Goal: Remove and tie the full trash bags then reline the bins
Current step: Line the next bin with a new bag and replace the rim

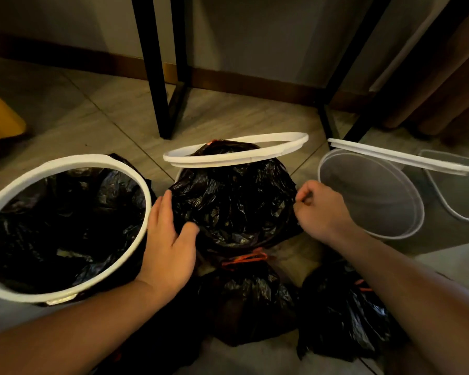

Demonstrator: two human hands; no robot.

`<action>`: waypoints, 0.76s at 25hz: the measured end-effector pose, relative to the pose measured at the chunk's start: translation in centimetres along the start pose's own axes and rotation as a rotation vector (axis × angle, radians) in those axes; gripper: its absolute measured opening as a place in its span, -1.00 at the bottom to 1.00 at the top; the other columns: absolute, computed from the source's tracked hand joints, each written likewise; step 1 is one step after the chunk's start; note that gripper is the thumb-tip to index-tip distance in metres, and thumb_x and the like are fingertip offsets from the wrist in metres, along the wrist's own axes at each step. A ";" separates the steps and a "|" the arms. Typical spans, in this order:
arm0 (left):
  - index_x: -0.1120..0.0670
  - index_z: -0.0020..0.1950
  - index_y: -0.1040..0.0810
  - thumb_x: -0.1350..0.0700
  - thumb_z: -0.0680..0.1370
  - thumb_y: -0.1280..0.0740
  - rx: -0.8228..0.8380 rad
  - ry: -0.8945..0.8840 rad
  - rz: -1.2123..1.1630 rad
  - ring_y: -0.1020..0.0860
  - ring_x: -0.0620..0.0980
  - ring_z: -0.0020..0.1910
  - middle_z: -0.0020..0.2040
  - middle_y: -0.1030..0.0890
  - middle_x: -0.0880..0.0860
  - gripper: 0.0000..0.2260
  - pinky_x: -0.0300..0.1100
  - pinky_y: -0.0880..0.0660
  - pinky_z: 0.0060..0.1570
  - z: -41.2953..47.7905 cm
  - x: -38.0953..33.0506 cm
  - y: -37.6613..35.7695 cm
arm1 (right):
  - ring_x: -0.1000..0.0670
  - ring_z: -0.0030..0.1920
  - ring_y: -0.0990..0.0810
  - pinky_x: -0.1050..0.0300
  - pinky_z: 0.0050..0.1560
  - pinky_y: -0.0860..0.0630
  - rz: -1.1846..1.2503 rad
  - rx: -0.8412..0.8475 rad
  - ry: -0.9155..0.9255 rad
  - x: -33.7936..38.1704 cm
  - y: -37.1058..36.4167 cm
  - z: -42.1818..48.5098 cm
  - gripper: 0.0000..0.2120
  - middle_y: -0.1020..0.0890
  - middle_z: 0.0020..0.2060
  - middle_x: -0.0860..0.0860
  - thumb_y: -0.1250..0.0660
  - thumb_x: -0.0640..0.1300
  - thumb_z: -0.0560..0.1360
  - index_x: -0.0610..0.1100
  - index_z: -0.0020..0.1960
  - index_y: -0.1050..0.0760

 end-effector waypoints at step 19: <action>0.05 0.26 -0.41 0.11 0.65 -0.22 -0.221 0.228 0.057 -0.55 0.12 -0.02 0.00 -0.56 0.07 -0.82 -0.06 -0.40 -0.07 11.5 -2.2 0.9 | -0.08 -0.01 -0.68 0.04 0.02 -0.59 0.304 -0.112 -0.198 -1.3 -1.7 3.5 -0.76 -0.72 -0.05 -0.03 -0.29 -0.20 0.61 -0.13 0.16 -0.71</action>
Point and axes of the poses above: each hand's wrist, its own z-axis towards the middle knuckle, its own y-axis out of the back of the hand, x = y × z, the point moved 6 cm from there along z, towards the middle knuckle
